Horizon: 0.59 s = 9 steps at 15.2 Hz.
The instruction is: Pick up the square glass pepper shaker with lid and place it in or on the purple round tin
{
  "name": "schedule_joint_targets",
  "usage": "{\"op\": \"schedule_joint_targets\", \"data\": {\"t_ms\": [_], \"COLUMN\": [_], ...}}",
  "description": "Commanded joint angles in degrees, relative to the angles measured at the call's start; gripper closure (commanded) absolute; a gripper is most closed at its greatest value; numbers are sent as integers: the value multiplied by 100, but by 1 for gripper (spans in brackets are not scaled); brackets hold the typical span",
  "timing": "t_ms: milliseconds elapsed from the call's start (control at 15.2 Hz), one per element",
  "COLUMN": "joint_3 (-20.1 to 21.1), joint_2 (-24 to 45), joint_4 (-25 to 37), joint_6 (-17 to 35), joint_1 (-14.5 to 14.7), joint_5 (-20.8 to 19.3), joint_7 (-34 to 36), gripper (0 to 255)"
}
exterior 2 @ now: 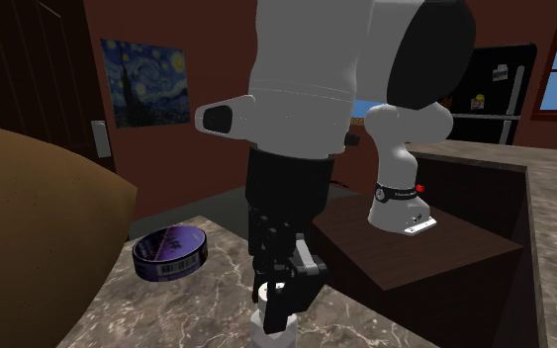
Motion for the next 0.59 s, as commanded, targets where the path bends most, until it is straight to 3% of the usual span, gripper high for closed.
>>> {"op": "schedule_joint_targets", "data": {"t_ms": [0, 528], "joint_3": [0, 38], "joint_2": [1, -98], "joint_4": [0, 92], "joint_6": [0, -178], "joint_1": [0, -20], "joint_5": [0, 74], "joint_7": [0, -60], "gripper": [255, 255]}}
